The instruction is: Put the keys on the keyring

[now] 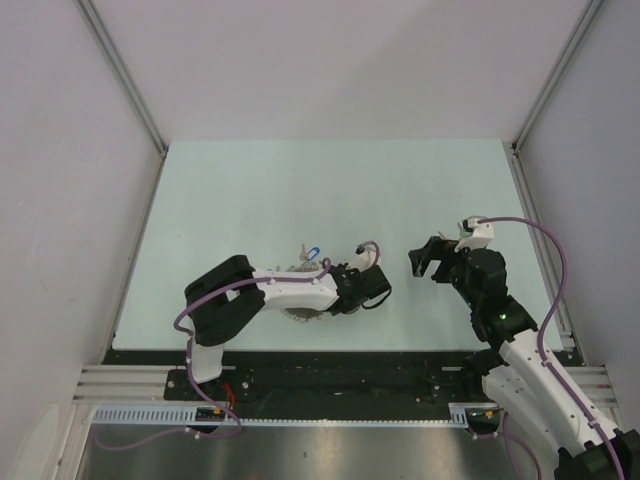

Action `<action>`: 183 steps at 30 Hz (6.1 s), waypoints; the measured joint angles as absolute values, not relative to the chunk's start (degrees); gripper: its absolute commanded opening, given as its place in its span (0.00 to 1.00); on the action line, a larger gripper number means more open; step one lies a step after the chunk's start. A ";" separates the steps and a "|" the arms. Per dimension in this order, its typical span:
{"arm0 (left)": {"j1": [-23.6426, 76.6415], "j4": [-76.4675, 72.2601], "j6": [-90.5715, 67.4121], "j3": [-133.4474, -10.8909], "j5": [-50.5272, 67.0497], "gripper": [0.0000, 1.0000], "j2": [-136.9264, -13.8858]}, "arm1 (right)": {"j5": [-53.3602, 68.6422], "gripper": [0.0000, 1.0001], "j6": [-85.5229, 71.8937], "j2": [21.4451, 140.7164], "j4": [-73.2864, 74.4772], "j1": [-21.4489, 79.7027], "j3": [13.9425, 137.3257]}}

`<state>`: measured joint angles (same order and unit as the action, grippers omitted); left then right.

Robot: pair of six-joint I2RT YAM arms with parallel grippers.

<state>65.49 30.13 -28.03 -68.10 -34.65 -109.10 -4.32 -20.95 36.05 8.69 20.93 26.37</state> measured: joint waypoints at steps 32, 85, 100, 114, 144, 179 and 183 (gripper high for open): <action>63.48 25.67 -20.67 -62.28 -31.97 0.00 -101.82 | 8.03 1.00 -18.46 39.51 5.21 20.78 26.06; 49.19 20.45 11.18 -54.87 13.06 0.00 -79.81 | 58.19 0.63 -9.50 85.23 -45.74 28.82 28.14; 49.10 20.03 11.18 -54.63 14.24 0.00 -79.07 | 60.73 0.46 -10.55 89.08 -48.36 29.06 30.81; 49.04 19.55 11.09 -53.98 14.22 0.00 -78.52 | 62.78 0.26 -10.90 91.39 -48.75 29.32 31.33; 45.82 18.15 7.90 -52.34 15.51 0.24 -73.52 | 60.53 0.00 -7.01 87.79 -40.75 30.70 34.98; 30.11 13.34 14.79 -56.82 47.81 0.52 -60.18 | 47.00 0.00 10.57 63.53 -12.49 34.83 45.56; 30.70 13.28 18.20 -56.71 49.28 0.46 -60.10 | 47.31 0.00 10.57 63.42 -11.68 35.44 45.58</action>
